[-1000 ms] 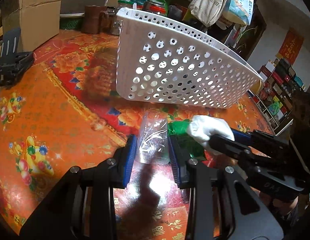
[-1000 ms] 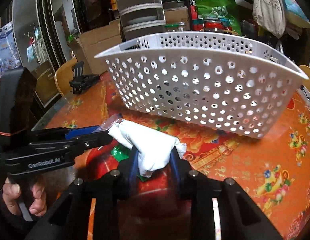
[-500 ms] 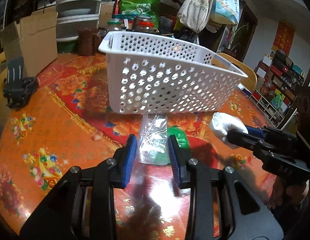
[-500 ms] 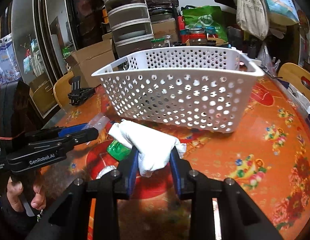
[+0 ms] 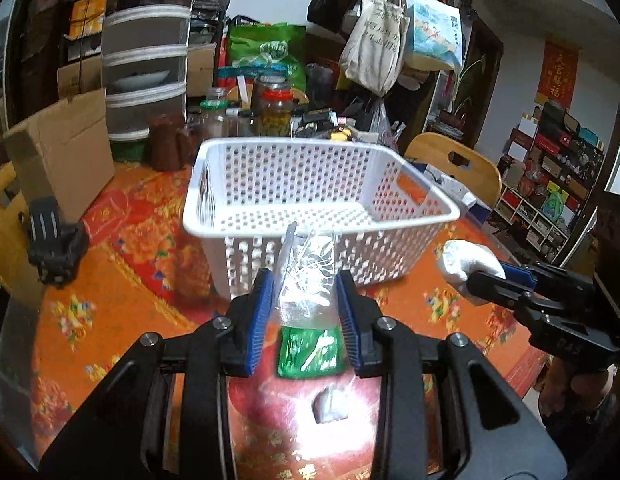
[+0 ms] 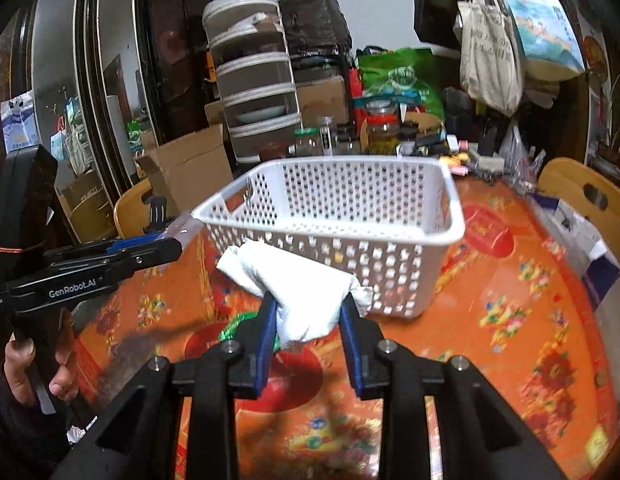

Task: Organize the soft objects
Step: 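Lift the plastic bag and white cloth and lower both into the basket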

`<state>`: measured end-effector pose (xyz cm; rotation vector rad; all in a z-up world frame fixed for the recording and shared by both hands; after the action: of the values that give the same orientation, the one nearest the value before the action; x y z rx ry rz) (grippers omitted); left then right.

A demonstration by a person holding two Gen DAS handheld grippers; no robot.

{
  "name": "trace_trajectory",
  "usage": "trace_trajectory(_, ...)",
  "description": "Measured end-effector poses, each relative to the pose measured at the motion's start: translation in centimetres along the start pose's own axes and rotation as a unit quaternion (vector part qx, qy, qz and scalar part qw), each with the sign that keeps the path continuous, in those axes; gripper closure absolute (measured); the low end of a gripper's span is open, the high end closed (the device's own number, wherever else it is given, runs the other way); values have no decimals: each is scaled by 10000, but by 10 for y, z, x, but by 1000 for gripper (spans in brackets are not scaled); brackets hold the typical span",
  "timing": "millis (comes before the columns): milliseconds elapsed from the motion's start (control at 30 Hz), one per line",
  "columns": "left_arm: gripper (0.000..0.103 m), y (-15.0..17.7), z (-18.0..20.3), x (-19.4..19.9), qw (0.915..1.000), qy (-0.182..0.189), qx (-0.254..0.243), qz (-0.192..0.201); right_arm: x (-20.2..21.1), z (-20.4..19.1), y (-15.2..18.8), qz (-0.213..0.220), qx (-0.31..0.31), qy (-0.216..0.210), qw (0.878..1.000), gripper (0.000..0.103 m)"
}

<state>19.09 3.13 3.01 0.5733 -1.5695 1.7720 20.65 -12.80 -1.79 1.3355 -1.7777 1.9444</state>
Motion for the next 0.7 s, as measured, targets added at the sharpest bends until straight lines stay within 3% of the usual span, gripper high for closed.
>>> trace_trajectory(267,73,-57,12,6,10000,-9,-56,-16,9,18,-48,-17,-55,137,9999,74)
trace_trajectory(700,73,-113,10,-31,9993,-135,-19,-339,-31,33,-94,-305,-136,414,9986,74)
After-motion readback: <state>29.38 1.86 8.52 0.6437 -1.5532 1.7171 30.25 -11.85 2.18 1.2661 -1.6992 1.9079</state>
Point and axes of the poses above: each gripper's, at about its wrist camera, not at the fingertips, and x roughly against the way its jaws point, z to its right, y to its underside, the point moved 6 cm from there along -x, roughly the way its jaws point, and after that the axes turned 12 degrees about -z, right-handed, at the moved point
